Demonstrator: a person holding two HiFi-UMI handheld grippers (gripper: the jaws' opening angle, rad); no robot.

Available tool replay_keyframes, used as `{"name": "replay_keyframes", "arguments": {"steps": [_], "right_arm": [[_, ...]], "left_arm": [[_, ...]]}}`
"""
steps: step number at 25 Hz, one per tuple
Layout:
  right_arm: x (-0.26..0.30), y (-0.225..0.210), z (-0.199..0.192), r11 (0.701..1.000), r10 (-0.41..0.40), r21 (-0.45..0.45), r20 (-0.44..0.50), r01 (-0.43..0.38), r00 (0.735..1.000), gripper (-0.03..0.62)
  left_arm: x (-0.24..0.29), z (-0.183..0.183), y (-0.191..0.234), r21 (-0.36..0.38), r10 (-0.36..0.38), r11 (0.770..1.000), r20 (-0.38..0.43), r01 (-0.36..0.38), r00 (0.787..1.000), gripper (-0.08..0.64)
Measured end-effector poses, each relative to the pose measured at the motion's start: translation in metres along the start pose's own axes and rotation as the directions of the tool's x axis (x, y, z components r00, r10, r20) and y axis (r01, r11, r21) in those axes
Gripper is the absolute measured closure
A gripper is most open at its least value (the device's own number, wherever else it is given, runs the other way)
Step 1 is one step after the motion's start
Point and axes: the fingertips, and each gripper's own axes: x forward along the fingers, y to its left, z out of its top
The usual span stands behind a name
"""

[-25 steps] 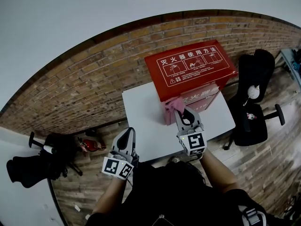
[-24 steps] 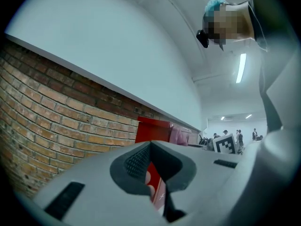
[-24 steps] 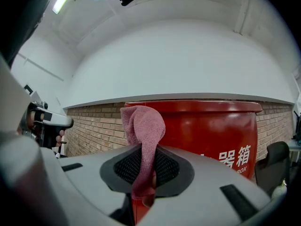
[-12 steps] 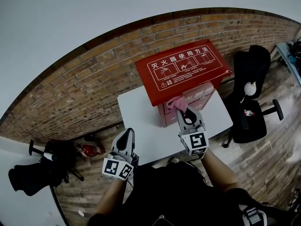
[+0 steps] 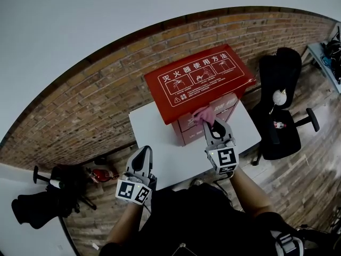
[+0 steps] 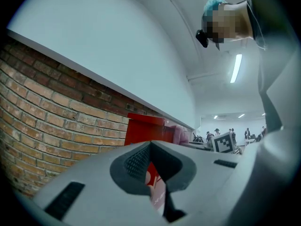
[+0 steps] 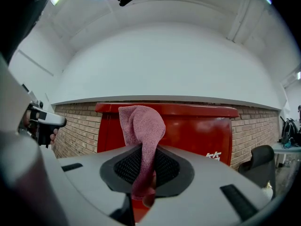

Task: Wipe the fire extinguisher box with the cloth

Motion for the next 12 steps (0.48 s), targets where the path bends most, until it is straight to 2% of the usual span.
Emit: {"name": "replay_keyframes", "arguments": {"steps": [12], "right_arm": [[-0.004, -0.031, -0.004, 0.998, -0.052, -0.021, -0.009, 0.052, 0.999, 0.523]], "left_arm": [[0.006, -0.003, -0.004, 0.0, -0.013, 1.0, -0.002, 0.013, 1.0, 0.511]]}}
